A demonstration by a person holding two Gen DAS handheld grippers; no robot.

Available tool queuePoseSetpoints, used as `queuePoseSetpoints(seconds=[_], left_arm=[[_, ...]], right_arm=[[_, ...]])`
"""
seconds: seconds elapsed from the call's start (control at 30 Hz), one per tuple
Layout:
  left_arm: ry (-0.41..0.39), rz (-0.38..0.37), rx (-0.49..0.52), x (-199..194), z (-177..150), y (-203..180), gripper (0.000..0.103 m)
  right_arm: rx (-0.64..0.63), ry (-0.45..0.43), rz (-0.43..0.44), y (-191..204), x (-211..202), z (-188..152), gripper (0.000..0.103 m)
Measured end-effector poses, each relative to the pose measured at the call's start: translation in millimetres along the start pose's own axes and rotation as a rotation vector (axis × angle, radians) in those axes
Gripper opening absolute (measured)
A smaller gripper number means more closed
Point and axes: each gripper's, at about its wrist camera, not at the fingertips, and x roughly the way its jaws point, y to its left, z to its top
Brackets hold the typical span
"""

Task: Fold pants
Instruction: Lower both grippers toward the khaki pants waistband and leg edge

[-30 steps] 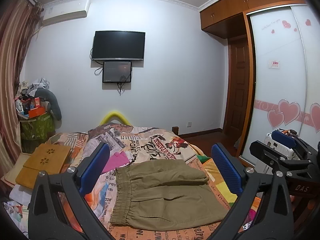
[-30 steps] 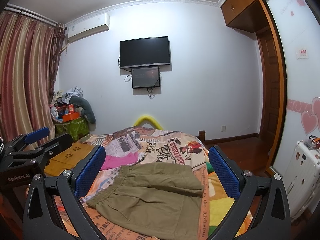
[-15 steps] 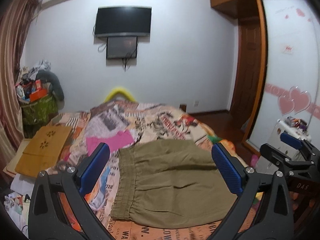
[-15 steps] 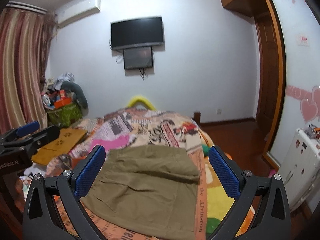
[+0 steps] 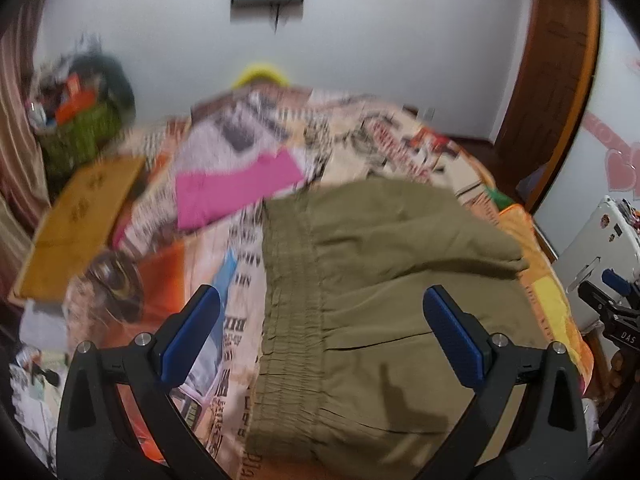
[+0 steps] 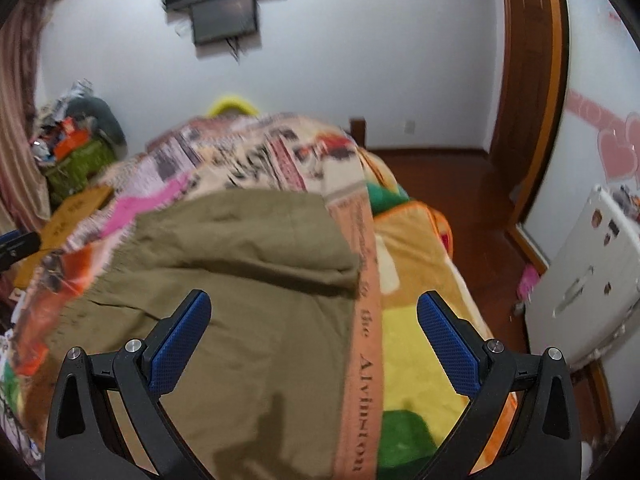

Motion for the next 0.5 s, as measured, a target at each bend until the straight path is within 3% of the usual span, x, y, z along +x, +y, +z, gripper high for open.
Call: queuePoseSetpoints(seconds=[0.23,0.37,0.5], left_arm=[[0.158,0.032,-0.007,70,5,31,0.103],[0.251,0.010,-0.002,101,5,40,0.084],[0.320,-0.038,0.013,123,2,39,0.082]], right_arm=[[-0.030,0.098,0.004,-12,49,3,0.098],[-0.004,0.178,0.041,-20,80,2,0.084],[0.021,0.227,0.065,-26,99,0,0.071]])
